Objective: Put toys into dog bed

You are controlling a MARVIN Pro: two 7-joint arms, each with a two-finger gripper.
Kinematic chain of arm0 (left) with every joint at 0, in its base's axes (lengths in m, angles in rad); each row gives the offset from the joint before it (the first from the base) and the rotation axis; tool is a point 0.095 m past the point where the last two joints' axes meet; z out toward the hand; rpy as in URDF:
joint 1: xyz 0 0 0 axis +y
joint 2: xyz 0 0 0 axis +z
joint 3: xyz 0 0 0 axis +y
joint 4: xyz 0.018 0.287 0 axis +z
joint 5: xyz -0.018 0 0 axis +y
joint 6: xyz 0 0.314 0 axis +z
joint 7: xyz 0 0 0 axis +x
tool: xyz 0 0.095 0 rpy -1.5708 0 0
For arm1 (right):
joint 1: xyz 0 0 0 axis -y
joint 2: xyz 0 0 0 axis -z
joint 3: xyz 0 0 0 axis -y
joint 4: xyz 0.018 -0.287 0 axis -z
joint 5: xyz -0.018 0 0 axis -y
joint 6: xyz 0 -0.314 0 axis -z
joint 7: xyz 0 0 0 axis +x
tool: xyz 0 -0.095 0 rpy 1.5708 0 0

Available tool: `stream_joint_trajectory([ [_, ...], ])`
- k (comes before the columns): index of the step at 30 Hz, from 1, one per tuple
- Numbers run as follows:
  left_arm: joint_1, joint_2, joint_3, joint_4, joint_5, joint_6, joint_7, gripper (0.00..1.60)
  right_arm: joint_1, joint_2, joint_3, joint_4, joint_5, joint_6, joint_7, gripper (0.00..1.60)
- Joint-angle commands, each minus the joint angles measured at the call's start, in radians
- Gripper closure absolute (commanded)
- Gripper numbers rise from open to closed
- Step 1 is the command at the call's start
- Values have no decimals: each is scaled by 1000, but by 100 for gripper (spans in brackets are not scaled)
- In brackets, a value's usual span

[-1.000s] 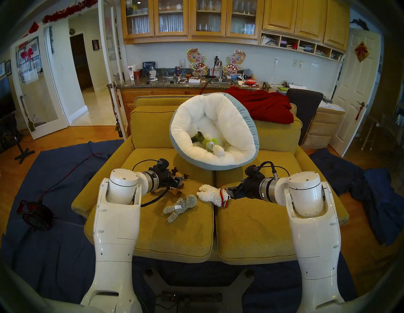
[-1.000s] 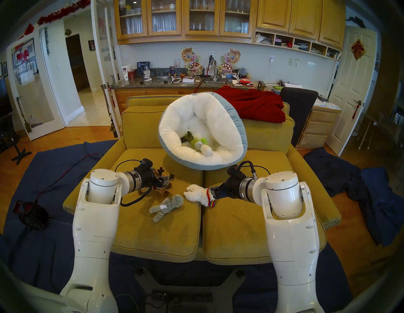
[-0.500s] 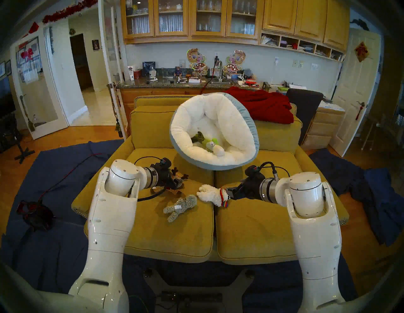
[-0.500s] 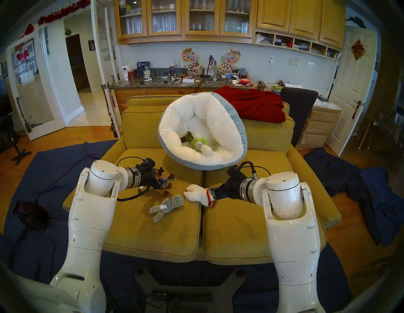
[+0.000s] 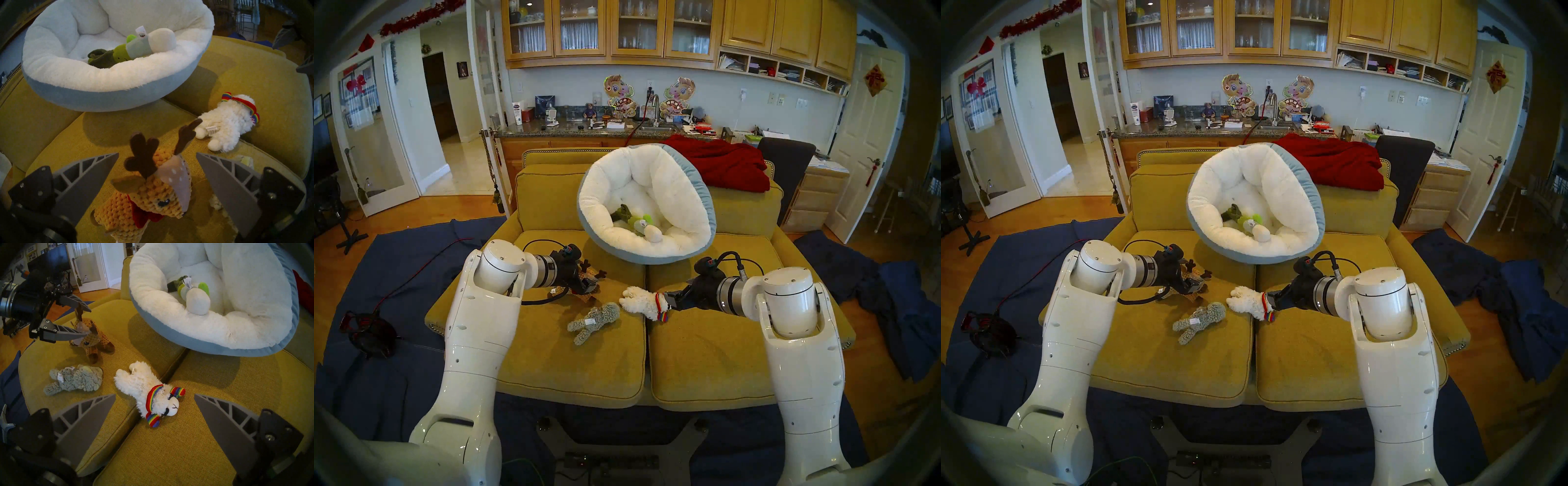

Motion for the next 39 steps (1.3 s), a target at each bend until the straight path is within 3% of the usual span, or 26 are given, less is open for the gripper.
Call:
stream_joint_trajectory([
  [1,-65,-1,-15,9,-39,-19,-31,0,18,-2,-3,-26,5,-3,4,0],
  [9,-93,17,-2,36,-33,-18,-68,0,18,0,-3,-26,7,-3,3,0],
  [24,-140,76,91,-2,92,66,-128,0,18,2,-4,-25,10,-3,1,0],
  [39,-157,80,105,1,121,117,-167,0,18,3,-5,-26,12,-2,0,0],
])
